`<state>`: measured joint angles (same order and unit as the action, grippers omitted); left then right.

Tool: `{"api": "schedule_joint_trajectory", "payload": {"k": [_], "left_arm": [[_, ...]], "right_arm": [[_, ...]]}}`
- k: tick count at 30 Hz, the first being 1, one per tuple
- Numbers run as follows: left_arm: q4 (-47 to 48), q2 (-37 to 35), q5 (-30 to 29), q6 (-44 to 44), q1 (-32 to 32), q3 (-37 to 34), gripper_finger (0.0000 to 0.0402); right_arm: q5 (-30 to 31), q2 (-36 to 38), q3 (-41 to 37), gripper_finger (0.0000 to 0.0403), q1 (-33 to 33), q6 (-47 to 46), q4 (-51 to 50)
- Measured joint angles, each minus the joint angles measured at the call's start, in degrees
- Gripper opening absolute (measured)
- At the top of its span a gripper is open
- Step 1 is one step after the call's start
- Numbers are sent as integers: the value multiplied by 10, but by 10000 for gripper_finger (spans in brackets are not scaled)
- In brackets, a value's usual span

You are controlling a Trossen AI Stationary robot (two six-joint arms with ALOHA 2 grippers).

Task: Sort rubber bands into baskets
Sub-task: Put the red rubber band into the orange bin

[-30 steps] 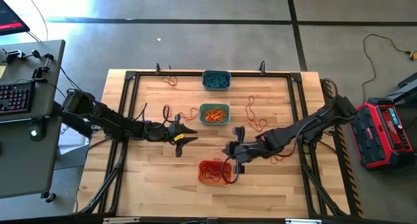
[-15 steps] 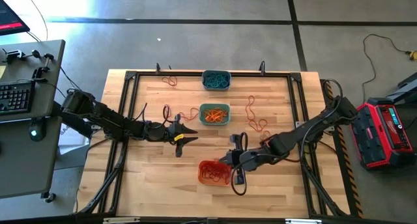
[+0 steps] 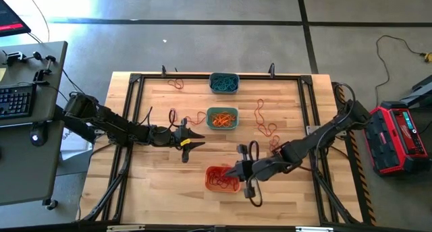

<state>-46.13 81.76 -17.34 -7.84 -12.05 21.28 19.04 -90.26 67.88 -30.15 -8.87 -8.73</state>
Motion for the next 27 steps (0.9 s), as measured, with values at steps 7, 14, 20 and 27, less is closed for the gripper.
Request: {"api": "schedule_joint_trajectory", "payload": {"k": [7, 14, 20, 27], "left_arm": [[0, 0, 0, 0, 0, 0, 111], [0, 0, 0, 0, 0, 0, 111], [0, 0, 0, 0, 0, 0, 111], [0, 0, 0, 0, 0, 0, 111]], "right_arm": [[-13, 0, 0, 0, 1, 18, 17], [-14, -37, 0, 0, 19, 4, -11], [-90, -81, -1, 0, 48, -34, -18], [-167, -81, -1, 0, 80, -28, -14]]}}
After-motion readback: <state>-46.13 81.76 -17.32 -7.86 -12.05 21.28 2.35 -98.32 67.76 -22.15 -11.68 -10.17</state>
